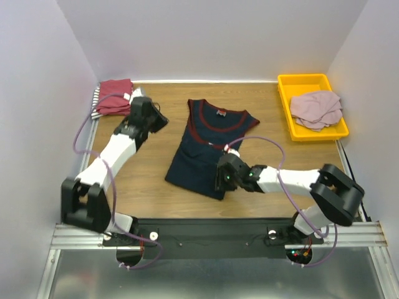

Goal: Fold and stack the tank tops
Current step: Fold the tank top

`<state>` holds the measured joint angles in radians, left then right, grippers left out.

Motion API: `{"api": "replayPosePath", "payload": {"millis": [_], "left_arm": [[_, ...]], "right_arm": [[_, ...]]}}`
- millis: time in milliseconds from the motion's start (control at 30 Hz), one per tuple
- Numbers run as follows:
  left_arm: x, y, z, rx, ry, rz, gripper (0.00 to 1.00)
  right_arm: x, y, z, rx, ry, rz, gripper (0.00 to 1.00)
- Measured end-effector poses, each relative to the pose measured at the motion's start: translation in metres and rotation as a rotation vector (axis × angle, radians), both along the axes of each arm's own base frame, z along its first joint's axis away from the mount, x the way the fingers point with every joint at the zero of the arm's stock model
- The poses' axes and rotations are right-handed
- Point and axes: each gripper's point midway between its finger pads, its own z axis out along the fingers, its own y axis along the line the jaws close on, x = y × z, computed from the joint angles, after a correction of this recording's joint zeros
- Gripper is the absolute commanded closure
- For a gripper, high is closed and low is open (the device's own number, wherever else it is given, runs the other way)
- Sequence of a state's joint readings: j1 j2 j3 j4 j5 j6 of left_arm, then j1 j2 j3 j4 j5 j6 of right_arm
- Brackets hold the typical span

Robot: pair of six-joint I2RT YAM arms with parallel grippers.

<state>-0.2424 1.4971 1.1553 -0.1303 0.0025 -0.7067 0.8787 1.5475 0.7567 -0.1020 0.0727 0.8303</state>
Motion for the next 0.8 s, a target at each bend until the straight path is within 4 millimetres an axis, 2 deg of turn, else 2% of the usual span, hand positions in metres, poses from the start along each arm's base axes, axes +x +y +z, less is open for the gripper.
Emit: {"api": "replayPosePath", "payload": {"millis": [33, 100, 200, 300, 333, 367, 433, 500, 567, 633, 800], "left_arm": [[-0.019, -0.007, 0.003, -0.024, -0.006, -0.015, 0.93], [-0.055, -0.028, 0.007, -0.069, -0.022, -0.072, 1.0], [-0.104, -0.061, -0.014, -0.145, 0.022, -0.177, 1.0], [-0.142, -0.07, -0.063, -0.185, 0.152, -0.212, 1.0], [-0.153, -0.07, -0.078, -0.189, 0.197, -0.216, 1.0], [-0.167, -0.07, -0.095, -0.192, 0.25, -0.218, 1.0], [-0.183, -0.07, -0.113, -0.205, 0.308, -0.216, 1.0], [-0.196, -0.07, -0.127, -0.213, 0.355, -0.217, 1.0], [-0.201, -0.071, -0.133, -0.232, 0.379, -0.21, 1.0], [-0.202, -0.072, -0.137, -0.242, 0.396, -0.201, 1.0], [-0.202, -0.07, -0.154, -0.227, 0.449, -0.169, 1.0]], "right_arm": [[-0.018, -0.003, 0.0, 0.004, 0.016, 0.011, 0.57], [-0.033, -0.009, 0.002, 0.01, 0.031, 0.015, 0.55], [-0.031, -0.014, 0.016, 0.023, 0.002, -0.016, 0.52], [-0.011, -0.004, 0.047, 0.064, -0.073, -0.043, 0.54], [-0.005, 0.003, 0.057, 0.077, -0.092, -0.043, 0.58], [0.002, 0.011, 0.067, 0.088, -0.11, -0.041, 0.67], [0.02, 0.033, 0.087, 0.125, -0.152, -0.027, 0.73], [0.033, 0.051, 0.095, 0.145, -0.167, -0.014, 0.78], [0.042, 0.068, 0.09, 0.157, -0.16, 0.006, 0.81], [0.044, 0.079, 0.071, 0.147, -0.128, 0.03, 0.81], [0.045, 0.084, 0.021, 0.09, -0.03, 0.059, 0.83]]}}
